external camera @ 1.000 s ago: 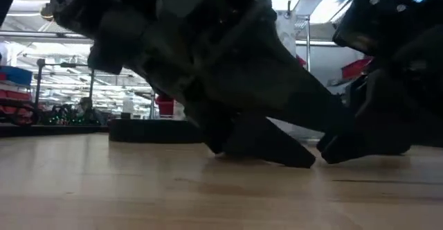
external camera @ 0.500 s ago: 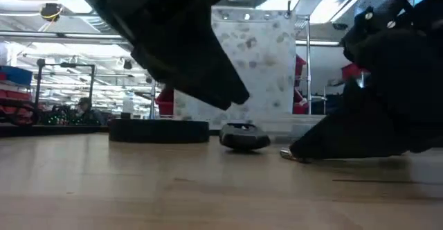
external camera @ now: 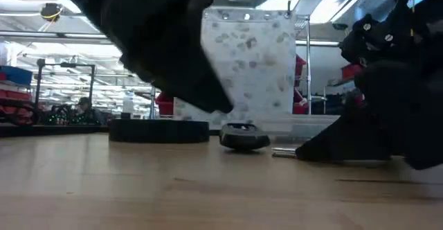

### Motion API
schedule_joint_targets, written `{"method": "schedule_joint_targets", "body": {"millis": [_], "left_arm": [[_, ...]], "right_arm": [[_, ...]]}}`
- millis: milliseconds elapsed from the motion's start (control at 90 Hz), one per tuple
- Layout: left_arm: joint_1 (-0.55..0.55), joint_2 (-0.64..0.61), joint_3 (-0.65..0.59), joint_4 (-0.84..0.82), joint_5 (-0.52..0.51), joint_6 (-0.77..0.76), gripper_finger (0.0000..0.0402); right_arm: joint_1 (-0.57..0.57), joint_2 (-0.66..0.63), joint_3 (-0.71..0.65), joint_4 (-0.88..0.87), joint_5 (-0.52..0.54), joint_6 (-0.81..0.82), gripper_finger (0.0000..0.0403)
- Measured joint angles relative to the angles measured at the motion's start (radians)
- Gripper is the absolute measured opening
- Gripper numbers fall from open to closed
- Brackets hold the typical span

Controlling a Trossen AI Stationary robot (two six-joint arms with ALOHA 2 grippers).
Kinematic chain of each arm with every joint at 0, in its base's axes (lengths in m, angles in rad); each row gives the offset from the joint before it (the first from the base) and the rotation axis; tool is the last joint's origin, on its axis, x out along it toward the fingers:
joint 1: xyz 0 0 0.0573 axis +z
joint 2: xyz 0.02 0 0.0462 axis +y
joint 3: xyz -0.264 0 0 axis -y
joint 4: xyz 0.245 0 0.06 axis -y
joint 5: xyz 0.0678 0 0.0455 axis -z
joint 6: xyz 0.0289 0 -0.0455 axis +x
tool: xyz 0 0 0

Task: Insert battery
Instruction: Insert the silver battery into the left computer mouse

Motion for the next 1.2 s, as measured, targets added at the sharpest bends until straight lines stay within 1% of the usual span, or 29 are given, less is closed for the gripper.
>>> {"method": "schedule_joint_targets", "body": {"millis": [44, 89, 144, 200, 333, 433, 500, 544, 633, 733, 789, 878, 933, 978, 1089, 1200], "left_arm": [[0.011, 0.005, 0.0, -0.057, 0.005, -0.038, 0.0354], [0.028, 0.01, -0.001, -0.095, 0.033, -0.071, 0.0354], [0.05, 0.024, -0.008, -0.093, 0.075, -0.091, 0.0354], [0.065, 0.041, -0.011, -0.066, 0.104, -0.088, 0.0354], [0.087, 0.095, -0.01, 0.12, 0.135, 0.002, 0.0354], [0.09, 0.129, -0.011, 0.279, 0.175, 0.056, 0.0354], [0.081, 0.136, -0.012, 0.333, 0.205, 0.056, 0.0354], [0.071, 0.136, -0.011, 0.337, 0.21, 0.045, 0.0354], [0.041, 0.135, -0.011, 0.335, 0.209, 0.009, 0.0354], [0.003, 0.127, -0.011, 0.302, 0.197, -0.02, 0.0354], [-0.016, 0.119, -0.011, 0.259, 0.171, -0.036, 0.0354], [-0.037, 0.115, -0.011, 0.2, 0.098, -0.053, 0.0354], [-0.034, 0.115, -0.011, 0.186, 0.079, -0.06, 0.0354], [-0.028, 0.115, -0.011, 0.187, 0.073, -0.06, 0.0354], [-0.013, 0.115, -0.011, 0.183, 0.057, -0.059, 0.0354], [-0.005, 0.115, -0.011, 0.162, 0.023, -0.056, 0.0354]], "right_arm": [[0.011, -0.025, -0.001, -0.028, -0.006, -0.016, 0.0007], [0.022, -0.054, -0.004, -0.064, -0.011, -0.021, 0.0007], [0.038, -0.101, -0.01, -0.131, -0.028, -0.036, 0.0005], [0.045, -0.143, -0.006, -0.162, -0.034, -0.055, 0.0004], [0.048, -0.223, -0.005, -0.264, 0.026, -0.075, 0.0003], [0.049, -0.258, -0.006, -0.307, 0.036, -0.075, 0.0002], [0.046, -0.268, -0.004, -0.306, 0.037, -0.077, 0.0002], [0.041, -0.27, -0.004, -0.302, 0.032, -0.089, 0.0002], [0.018, -0.279, -0.004, -0.294, 0.009, -0.13, 0.0002], [-0.025, -0.289, 0.005, -0.291, -0.057, -0.201, 0.0002], [-0.057, -0.289, 0.018, -0.291, -0.104, -0.27, 0.0002], [-0.115, -0.289, 0.046, -0.289, -0.18, -0.4, 0.0002], [-0.151, -0.289, 0.06, -0.29, -0.227, -0.476, 0.0002], [-0.176, -0.289, 0.069, -0.299, -0.237, -0.532, 0.0002], [-0.228, -0.289, 0.111, -0.373, -0.245, -0.619, 0.0002], [-0.277, -0.289, 0.141, -0.521, -0.265, -0.606, 0.0002]]}}
